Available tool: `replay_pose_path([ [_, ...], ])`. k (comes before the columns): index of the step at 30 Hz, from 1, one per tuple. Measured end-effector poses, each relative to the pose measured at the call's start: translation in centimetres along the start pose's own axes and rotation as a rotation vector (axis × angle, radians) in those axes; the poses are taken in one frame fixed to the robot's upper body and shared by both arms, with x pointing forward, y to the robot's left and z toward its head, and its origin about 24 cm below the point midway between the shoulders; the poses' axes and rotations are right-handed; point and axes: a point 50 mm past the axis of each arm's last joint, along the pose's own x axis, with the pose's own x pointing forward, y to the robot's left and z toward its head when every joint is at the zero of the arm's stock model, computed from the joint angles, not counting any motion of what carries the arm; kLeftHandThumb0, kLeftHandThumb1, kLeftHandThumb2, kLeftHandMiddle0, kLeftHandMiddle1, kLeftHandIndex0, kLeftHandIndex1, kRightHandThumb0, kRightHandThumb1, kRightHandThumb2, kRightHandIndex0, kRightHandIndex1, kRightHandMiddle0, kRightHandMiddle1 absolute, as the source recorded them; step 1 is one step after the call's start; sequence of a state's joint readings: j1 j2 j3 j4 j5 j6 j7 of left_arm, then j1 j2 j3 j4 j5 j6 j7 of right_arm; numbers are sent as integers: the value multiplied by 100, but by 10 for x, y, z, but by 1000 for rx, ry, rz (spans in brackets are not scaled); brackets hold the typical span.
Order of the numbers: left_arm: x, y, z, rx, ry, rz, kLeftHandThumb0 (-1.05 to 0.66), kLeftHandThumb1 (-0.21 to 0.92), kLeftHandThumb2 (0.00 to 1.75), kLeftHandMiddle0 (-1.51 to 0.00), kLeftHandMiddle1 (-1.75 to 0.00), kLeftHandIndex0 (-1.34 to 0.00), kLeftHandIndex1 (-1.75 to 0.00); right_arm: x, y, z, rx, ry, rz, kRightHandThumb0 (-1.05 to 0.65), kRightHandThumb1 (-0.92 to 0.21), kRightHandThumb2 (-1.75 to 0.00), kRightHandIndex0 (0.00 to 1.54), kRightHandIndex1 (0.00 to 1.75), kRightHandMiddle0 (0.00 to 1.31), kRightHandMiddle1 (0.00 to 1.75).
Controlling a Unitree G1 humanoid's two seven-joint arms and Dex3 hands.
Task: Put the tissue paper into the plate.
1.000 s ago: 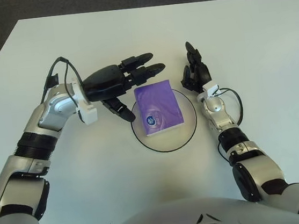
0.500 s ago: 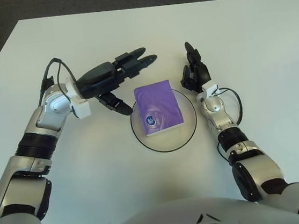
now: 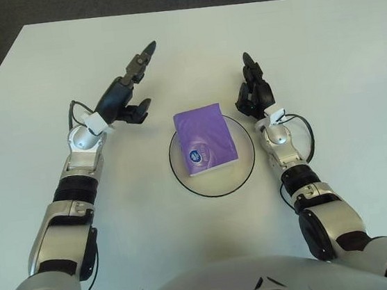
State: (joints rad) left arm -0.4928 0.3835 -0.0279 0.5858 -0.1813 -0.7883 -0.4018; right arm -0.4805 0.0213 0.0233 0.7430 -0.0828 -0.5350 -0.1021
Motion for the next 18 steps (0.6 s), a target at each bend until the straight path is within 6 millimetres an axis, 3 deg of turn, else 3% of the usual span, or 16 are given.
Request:
replay_pose_path([
  [14, -41, -30, -27, -179, 175, 322, -101, 92, 112, -14, -2, 0, -51, 0, -1, 0, 4, 0, 3, -89, -92, -106, 0, 0, 0, 0],
  [18, -41, -35, -28, -185, 210, 388, -96, 92, 112, -17, -3, 0, -57, 0, -2, 0, 9, 1, 4, -89, -92, -106, 0, 0, 0, 0],
])
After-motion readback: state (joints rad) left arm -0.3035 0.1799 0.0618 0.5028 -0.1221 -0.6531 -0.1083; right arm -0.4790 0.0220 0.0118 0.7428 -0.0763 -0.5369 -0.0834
